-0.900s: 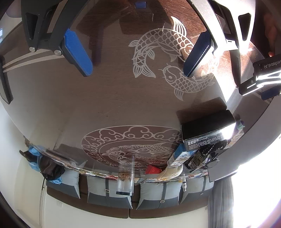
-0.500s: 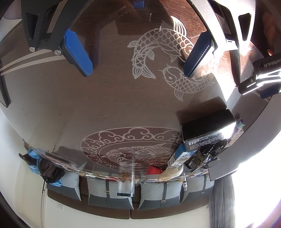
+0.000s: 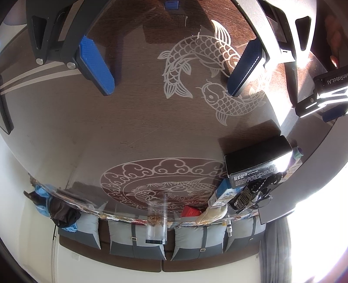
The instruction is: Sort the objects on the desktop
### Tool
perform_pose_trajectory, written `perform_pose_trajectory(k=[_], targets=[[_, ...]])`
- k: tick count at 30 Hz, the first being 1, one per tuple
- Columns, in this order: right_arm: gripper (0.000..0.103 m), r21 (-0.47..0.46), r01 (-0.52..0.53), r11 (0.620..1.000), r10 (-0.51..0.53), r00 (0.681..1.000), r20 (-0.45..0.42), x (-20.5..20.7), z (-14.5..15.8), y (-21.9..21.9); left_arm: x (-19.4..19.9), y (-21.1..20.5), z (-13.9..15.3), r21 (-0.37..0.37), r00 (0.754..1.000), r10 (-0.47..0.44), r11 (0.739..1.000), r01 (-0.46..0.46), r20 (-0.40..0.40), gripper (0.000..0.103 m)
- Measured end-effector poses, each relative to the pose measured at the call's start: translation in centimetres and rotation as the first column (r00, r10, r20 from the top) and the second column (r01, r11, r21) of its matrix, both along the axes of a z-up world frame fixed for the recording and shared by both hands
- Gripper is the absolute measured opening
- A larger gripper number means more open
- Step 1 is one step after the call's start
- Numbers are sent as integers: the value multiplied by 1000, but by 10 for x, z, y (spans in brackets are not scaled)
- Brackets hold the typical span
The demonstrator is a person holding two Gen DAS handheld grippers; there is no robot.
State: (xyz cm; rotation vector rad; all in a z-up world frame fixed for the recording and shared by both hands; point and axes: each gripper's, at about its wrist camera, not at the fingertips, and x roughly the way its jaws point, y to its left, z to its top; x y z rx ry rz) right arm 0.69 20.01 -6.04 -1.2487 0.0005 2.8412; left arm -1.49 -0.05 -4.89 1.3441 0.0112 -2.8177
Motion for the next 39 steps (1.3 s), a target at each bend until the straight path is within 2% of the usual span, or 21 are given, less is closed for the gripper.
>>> perform_pose_trajectory(k=[39], targets=[[103, 3, 0, 1000, 0, 1000, -23, 3, -1, 0, 2, -2, -1, 1, 999, -49, 999, 49, -10, 103]])
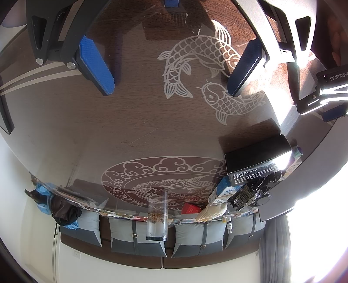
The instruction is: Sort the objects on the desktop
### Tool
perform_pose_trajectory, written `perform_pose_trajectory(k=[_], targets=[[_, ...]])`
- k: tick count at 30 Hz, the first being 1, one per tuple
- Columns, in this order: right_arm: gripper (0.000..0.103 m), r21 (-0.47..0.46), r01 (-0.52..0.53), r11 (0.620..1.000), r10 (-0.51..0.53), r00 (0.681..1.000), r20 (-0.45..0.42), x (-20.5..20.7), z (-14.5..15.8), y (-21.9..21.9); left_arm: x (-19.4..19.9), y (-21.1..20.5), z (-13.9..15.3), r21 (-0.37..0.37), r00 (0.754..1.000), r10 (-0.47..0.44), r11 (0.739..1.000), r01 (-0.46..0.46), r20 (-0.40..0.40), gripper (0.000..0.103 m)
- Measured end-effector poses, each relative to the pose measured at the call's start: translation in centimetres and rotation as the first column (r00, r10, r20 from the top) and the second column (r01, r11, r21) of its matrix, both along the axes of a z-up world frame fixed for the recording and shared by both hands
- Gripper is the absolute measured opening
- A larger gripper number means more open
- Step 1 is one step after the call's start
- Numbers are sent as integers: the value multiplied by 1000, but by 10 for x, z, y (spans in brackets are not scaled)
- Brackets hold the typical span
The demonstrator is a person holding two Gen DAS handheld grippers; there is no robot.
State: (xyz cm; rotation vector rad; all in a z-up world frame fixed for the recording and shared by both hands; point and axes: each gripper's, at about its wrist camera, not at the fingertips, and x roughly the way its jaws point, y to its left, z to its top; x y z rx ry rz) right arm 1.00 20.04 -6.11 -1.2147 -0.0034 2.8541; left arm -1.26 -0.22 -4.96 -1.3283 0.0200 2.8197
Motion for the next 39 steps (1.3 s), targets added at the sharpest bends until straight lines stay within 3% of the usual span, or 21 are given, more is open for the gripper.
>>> perform_pose_trajectory(k=[7, 14, 19, 22, 27, 31, 34, 36, 39], targets=[[103, 0, 0, 1000, 0, 1000, 0, 0, 0, 0, -1, -5, 1, 2, 1000, -6, 1000, 6, 19, 103], [103, 2, -2, 1000, 2, 1000, -19, 3, 0, 0, -3, -20, 1, 3, 998, 51, 999, -51, 32, 103], [103, -50, -54, 997, 57, 996, 70, -10, 11, -3, -2, -24, 0, 2, 998, 57, 998, -57, 24, 103], [103, -83, -124, 989, 124, 992, -12, -20, 33, -21, -2, -25, 0, 2, 998, 56, 998, -56, 21, 103], [103, 11, -309, 951, 309, 950, -44, -63, 60, -92, -3, -26, 0, 2, 998, 52, 999, -52, 20, 103], [103, 176, -433, 884, 430, 901, 61, -91, 43, -147, -2, -29, 0, 2, 998, 51, 999, -51, 22, 103], [102, 233, -395, 889, 379, 919, 111, -99, 26, -135, 0, -32, 0, 3, 998, 55, 998, -55, 23, 103], [102, 154, -306, 939, 295, 951, 94, -97, 24, -99, 0, -32, 0, 2, 998, 54, 999, -54, 22, 103], [102, 146, -110, 983, 93, 988, 123, -90, 17, -34, 0, -31, 0, 2, 998, 66, 998, -66, 19, 103]])
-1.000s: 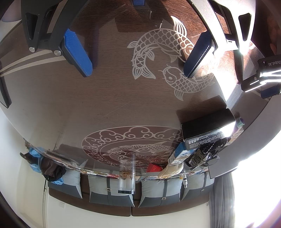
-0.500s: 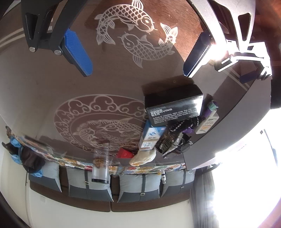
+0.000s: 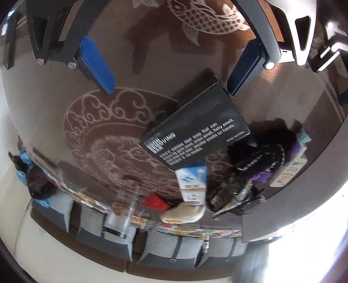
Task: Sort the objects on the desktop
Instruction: 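Move the left tool toward the black knit cloth while the right tool approaches the black box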
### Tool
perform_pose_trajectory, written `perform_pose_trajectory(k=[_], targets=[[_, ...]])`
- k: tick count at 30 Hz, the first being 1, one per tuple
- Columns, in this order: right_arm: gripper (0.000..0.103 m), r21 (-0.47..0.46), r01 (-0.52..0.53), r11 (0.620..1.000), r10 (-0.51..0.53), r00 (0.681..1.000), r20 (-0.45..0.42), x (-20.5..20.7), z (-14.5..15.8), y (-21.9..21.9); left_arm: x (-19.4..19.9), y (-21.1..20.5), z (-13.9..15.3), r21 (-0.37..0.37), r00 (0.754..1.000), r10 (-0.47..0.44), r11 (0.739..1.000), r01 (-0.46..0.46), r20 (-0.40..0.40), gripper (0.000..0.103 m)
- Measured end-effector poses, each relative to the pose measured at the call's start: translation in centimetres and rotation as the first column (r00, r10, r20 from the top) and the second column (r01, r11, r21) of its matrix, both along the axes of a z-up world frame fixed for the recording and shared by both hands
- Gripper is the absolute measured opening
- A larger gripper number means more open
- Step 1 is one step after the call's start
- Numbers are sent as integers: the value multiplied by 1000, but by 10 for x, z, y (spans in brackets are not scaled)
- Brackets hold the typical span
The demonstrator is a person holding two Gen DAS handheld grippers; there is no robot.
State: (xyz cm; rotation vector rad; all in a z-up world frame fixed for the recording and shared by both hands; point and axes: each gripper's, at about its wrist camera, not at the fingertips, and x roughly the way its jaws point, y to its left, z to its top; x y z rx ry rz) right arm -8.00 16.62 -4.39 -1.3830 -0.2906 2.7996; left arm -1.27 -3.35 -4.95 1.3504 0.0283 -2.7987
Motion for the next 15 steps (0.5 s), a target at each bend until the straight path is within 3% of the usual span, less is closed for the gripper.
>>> perform_pose_trajectory(k=[3, 6, 11, 15], targets=[[103, -29, 51, 998, -50, 998, 28, 26, -3, 45, -3, 1, 1, 0, 1000, 14, 1000, -14, 9, 103], [103, -70, 63, 996, -62, 998, 21, 57, -4, 68, -14, 6, 6, 7, 999, -28, 1000, 28, 22, 103], [103, -270, 131, 954, -142, 990, -21, 76, 6, 88, -64, 27, 32, -78, 995, -99, 992, 98, -13, 103], [103, -306, 133, 943, -150, 988, -33, 75, 6, 90, -108, 61, 39, -151, 980, -198, 969, 195, -8, 103]])
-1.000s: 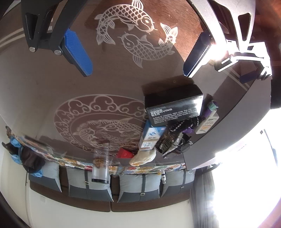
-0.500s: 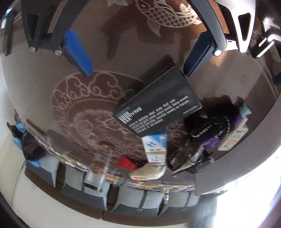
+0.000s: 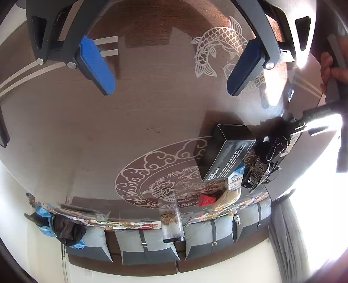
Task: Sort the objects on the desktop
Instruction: 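Move the left tool toward the black knit cloth while the right tool approaches the black box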
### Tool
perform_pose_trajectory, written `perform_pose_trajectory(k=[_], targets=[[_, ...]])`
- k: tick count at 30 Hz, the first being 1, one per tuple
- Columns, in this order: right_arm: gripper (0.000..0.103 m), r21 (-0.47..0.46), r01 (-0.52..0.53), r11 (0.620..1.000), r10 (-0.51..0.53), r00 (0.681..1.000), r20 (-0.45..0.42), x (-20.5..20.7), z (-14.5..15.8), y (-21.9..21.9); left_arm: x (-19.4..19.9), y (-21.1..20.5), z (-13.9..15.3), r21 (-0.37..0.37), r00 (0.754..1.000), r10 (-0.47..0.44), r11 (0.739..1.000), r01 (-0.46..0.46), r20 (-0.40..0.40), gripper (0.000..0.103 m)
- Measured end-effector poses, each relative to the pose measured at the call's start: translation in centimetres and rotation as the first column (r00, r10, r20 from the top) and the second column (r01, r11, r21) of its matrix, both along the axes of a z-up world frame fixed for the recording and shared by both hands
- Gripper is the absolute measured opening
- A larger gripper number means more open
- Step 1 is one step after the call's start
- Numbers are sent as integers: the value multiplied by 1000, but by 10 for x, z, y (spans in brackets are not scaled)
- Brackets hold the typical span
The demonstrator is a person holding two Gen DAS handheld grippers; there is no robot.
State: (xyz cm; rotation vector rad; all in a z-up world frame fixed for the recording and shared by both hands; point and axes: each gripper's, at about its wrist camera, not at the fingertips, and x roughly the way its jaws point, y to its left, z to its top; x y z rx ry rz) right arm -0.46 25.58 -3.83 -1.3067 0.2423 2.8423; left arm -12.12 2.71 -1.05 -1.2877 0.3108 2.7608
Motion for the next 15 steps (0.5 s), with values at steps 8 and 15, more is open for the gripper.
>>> perform_pose_trajectory(k=[8, 15], targets=[[103, -86, 71, 994, -72, 997, -10, 2, 2, 22, 7, 40, -14, 126, 965, -236, 967, 221, 116, 103], [103, -140, 117, 983, -117, 993, 12, -4, -2, 36, 18, 26, -4, 163, 982, -169, 975, 153, 90, 103]])
